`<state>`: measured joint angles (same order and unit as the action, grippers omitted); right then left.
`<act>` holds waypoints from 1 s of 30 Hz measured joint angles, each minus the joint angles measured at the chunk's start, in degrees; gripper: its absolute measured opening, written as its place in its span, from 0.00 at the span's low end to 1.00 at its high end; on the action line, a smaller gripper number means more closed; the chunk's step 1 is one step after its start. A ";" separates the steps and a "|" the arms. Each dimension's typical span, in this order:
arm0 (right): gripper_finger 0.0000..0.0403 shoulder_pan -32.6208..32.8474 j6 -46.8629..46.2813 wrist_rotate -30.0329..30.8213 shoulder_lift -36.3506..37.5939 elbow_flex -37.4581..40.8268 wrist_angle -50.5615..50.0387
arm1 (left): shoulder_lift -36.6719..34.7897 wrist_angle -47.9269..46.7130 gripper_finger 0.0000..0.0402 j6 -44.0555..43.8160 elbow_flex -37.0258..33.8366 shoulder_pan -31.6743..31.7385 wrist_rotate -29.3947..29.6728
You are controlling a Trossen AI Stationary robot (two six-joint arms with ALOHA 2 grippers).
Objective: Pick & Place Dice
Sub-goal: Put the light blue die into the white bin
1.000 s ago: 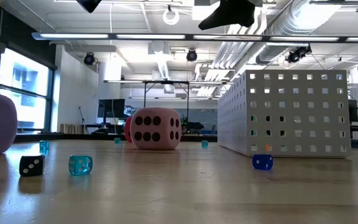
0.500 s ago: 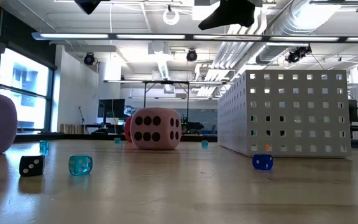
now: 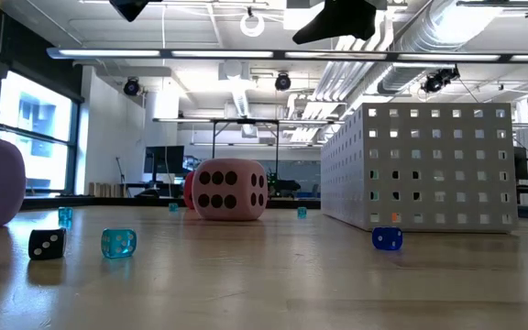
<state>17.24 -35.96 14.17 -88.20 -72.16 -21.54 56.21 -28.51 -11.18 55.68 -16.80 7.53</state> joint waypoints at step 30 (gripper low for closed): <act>0.99 -1.12 3.92 0.52 -0.02 0.02 8.27 | 5.50 1.99 0.47 -8.97 -2.97 0.20 2.30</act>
<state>16.12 -32.05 14.70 -88.23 -72.14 -13.27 61.71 -26.52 -20.15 52.71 -16.60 9.83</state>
